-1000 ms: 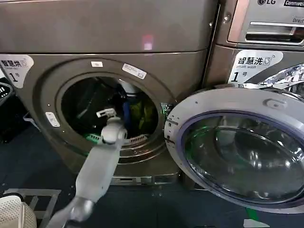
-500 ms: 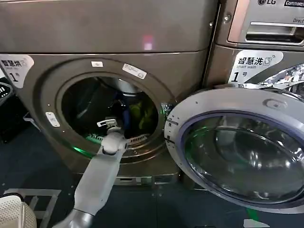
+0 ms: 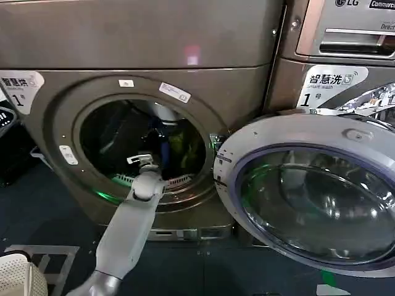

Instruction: Grasp the clothes from the dryer.

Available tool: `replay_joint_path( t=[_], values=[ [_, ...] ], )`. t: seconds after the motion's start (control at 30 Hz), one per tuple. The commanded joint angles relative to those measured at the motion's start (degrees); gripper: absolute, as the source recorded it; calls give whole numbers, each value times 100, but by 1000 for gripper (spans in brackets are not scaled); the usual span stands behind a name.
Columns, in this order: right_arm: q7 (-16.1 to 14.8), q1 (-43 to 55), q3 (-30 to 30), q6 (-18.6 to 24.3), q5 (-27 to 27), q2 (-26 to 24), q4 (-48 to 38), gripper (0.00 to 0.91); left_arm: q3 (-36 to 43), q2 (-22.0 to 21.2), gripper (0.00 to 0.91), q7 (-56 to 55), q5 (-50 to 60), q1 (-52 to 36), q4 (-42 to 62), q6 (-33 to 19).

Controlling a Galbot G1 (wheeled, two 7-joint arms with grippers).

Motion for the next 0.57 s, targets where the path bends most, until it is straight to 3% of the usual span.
replay_joint_path(
  t=[0.03,0.57],
  values=[
    [-31,11,14,-12,-9,12,19,907,67,-30,0,11,90,-93,82,-13],
    [-88,23,-2,-14,-24,23,46,907,110,7,0,51,197,-136,113,-4]
  ],
)
